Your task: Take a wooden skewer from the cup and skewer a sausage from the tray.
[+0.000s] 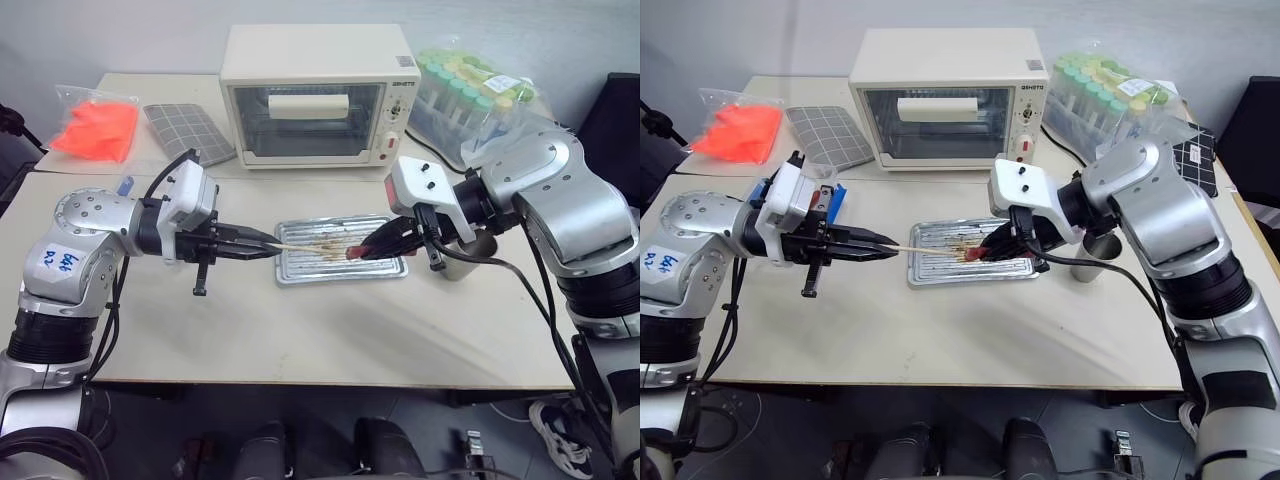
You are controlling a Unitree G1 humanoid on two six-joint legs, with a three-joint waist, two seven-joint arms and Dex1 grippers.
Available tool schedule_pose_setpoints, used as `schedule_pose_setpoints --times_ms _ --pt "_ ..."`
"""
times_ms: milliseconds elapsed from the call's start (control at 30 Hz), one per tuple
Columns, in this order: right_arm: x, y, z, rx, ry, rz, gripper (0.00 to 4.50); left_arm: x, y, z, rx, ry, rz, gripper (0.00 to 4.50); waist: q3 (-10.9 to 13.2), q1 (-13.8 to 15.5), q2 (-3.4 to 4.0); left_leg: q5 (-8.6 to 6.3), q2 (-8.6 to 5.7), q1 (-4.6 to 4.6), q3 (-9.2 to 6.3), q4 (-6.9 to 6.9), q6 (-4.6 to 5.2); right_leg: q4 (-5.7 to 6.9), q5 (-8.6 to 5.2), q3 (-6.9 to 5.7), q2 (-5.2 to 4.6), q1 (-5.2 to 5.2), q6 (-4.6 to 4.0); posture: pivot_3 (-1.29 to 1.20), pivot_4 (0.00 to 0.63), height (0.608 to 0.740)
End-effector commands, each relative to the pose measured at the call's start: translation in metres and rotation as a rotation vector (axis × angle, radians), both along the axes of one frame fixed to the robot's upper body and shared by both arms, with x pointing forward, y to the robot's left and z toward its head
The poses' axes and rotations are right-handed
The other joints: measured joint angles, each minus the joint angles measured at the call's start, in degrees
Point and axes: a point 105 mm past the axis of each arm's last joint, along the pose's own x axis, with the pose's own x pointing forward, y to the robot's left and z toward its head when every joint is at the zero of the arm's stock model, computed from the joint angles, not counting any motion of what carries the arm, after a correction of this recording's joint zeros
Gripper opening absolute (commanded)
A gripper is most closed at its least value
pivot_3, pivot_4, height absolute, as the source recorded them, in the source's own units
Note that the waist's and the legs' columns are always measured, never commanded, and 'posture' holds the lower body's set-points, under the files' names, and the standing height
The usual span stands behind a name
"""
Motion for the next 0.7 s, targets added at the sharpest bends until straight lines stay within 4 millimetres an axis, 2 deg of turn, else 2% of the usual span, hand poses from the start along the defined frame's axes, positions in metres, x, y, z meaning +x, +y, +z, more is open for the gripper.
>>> schedule_pose_setpoints --times_ms 33,333,700 --pt "-0.001 0.001 0.005 -0.001 -0.03 0.012 0.15 -0.003 0.001 0.011 -0.006 -0.054 0.001 0.0 0.0 0.0 0.0 0.0 0.02 0.0 0.0 0.0 0.0 0.0 0.0 0.0 0.0 0.0 0.0 0.0 0.15 0.74" --pt "-0.003 0.012 0.008 0.021 -0.028 0.034 0.15 -0.005 -0.003 0.01 -0.014 -0.057 -0.007 0.0 0.0 0.0 0.0 0.0 0.03 0.0 -0.01 0.0 0.0 0.01 0.0 0.0 0.0 0.0 0.0 0.0 0.15 0.74" --pt "-0.002 0.011 0.013 0.029 -0.026 0.026 0.15 -0.002 0.002 0.008 -0.003 -0.052 0.012 0.0 0.0 0.0 0.0 0.0 0.03 0.0 0.0 0.0 0.0 0.01 0.0 0.0 0.0 0.0 0.0 0.0 0.15 0.74"
